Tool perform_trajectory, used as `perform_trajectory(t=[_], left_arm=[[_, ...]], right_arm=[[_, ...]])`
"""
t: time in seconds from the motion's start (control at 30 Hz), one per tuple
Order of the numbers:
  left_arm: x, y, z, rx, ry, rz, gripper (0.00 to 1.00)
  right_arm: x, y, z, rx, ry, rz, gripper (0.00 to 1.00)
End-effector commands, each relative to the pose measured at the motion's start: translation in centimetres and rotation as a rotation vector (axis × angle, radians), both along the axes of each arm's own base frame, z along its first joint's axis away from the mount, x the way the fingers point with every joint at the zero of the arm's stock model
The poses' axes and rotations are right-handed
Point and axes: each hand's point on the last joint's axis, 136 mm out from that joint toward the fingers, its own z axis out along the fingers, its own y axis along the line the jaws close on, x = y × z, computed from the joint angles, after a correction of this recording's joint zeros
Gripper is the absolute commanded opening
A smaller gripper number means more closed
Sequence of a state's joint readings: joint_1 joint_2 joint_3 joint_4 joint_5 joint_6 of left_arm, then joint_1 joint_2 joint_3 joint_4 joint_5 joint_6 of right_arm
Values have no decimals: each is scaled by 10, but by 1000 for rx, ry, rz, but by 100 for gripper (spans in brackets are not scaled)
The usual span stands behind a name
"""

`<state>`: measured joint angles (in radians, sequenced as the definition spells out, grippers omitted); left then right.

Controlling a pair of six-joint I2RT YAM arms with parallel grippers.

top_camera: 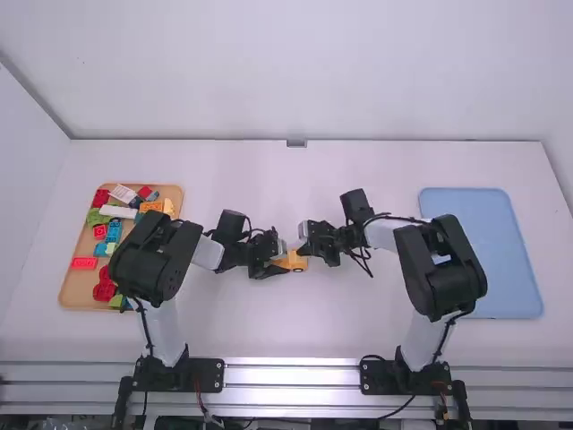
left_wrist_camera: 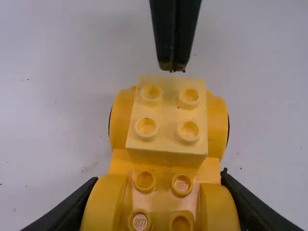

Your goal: Assemble lego blocks to make yellow taxi

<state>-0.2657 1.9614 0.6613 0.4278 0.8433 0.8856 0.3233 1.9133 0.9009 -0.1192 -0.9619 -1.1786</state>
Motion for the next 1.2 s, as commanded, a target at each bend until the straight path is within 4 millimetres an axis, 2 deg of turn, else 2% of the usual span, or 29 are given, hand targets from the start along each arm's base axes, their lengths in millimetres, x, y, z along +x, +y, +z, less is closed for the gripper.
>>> perform_trajectory(t=[0.0, 0.07, 0.17, 0.27, 0.43, 0.5, 0.53, 0.6, 0.63, 0.67, 0.7, 0.77, 0.8, 0.87, 0.9, 0.97, 1.0, 1.03, 1.07, 1.1, 1.17], left_arm=[[-10, 5, -19, 53, 70, 29, 40], [-10, 5, -19, 54, 71, 29, 40], [-11, 5, -19, 54, 73, 29, 40], [-11, 5, -19, 54, 72, 29, 39], [-10, 5, -19, 54, 70, 29, 39], [-10, 5, -19, 54, 69, 29, 40], [-10, 5, -19, 54, 69, 29, 40], [-9, 5, -18, 53, 67, 28, 40], [-8, 5, -18, 52, 65, 28, 40], [-8, 5, -18, 52, 65, 28, 40], [-8, 4, -17, 51, 62, 28, 40], [-7, 4, -17, 50, 57, 28, 40], [-7, 4, -17, 50, 57, 28, 40], [-6, 4, -17, 49, 54, 28, 43], [-5, 4, -16, 49, 53, 28, 47], [-5, 4, -16, 49, 51, 28, 54], [-5, 4, -16, 49, 52, 29, 73], [-5, 4, -16, 52, 52, 30, 88], [-4, 4, -17, 54, 51, 32, 96], [-3, 5, -17, 56, 48, 37, 99], [-3, 4, -12, 48, 46, 35, 99]], right_arm=[[-7, 4, -19, -35, 58, -5, 0], [-2, -1, -46, -156, 81, -63, 0], [-4, -9, -67, -289, 85, -82, 0], [-8, -15, -73, -369, 80, -50, 0], [-10, -11, -54, -303, 83, 27, 0], [-1, -5, -31, -206, 90, 23, 0], [0, -4, -26, -184, 91, 21, 0], [14, -2, 8, -51, 88, -1, 0], [21, -3, 24, 18, 83, -9, 6], [22, -3, 27, 29, 81, -10, 7], [30, -6, 49, 113, 67, -19, 19], [40, -15, 74, 177, 24, -38, 28], [41, -16, 76, 181, 21, -42, 29], [48, -20, 88, 184, 1, -71, 41], [53, -21, 92, 175, 2, -96, 52], [57, -22, 92, 160, 6, -122, 58], [61, -21, 93, 146, 9, -143, 99], [62, -21, 93, 135, 12, -156, 99], [62, -20, 94, 132, 13, -159, 99], [63, -18, 96, 121, 26, -179, 99], [65, -16, 98, 104, 27, -198, 99]])
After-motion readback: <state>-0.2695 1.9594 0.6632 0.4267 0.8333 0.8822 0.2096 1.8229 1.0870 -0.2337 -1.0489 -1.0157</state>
